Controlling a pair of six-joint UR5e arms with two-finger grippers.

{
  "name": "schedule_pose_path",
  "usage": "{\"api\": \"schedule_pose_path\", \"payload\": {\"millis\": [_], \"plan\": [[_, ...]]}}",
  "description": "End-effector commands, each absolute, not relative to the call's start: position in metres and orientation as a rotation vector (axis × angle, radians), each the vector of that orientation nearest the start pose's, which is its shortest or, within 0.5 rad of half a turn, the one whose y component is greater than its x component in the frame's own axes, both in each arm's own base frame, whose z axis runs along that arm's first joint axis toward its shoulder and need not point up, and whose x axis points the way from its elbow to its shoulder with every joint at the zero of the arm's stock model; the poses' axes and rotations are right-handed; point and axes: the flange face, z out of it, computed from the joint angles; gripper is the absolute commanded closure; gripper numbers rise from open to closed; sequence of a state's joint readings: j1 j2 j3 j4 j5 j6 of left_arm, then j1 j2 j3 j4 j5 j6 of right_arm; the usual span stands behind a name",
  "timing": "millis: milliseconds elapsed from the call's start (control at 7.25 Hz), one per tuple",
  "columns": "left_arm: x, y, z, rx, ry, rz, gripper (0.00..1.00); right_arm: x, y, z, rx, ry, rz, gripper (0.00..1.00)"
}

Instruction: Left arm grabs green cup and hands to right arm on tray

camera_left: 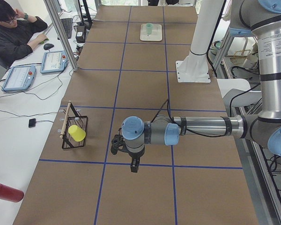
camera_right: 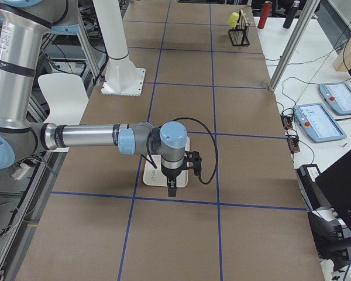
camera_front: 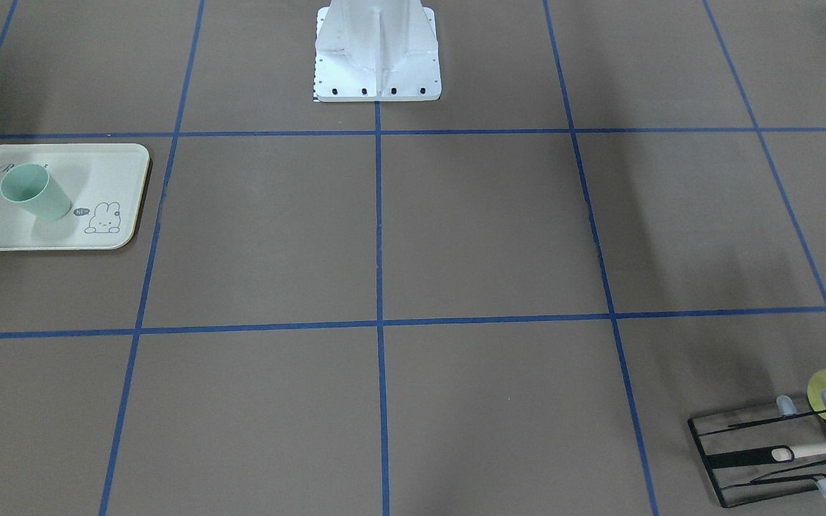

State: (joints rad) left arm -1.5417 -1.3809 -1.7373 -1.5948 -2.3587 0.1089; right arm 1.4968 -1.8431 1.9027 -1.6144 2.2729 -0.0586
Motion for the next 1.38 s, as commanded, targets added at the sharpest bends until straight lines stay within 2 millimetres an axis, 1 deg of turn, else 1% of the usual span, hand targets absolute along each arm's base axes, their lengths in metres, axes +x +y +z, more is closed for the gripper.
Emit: {"api": "schedule_pose_path", "payload": {"millis": [0, 138, 414, 552, 690, 966, 1103, 1241], "plan": [[-0.051, -0.416, 0.655, 0.042, 0.788, 0.135, 0.00, 0.041, -0.384, 0.624, 0.009, -0.705, -0.130, 0.00], [-0.051, -0.417, 0.651, 0.049, 0.789, 0.137, 0.00, 0.041, -0.385, 0.623, 0.010, -0.703, -0.129, 0.00], [-0.051, -0.417, 0.651, 0.054, 0.788, 0.144, 0.00, 0.041, -0.384, 0.625, 0.006, -0.703, -0.127, 0.00], [-0.051, -0.417, 0.651, 0.055, 0.788, 0.146, 0.00, 0.041, -0.384, 0.629, -0.002, -0.703, -0.125, 0.00], [-0.051, -0.417, 0.651, 0.055, 0.786, 0.149, 0.00, 0.041, -0.383, 0.639, -0.022, -0.703, -0.117, 0.00], [-0.052, -0.414, 0.655, 0.044, 0.779, 0.140, 0.00, 0.041, -0.384, 0.650, 0.000, -0.705, -0.123, 0.00], [-0.052, -0.412, 0.656, 0.039, 0.779, 0.136, 0.00, 0.040, -0.384, 0.653, -0.002, -0.705, -0.126, 0.00], [-0.052, -0.412, 0.657, 0.039, 0.779, 0.136, 0.00, 0.040, -0.385, 0.652, 0.002, -0.709, -0.125, 0.00]]}}
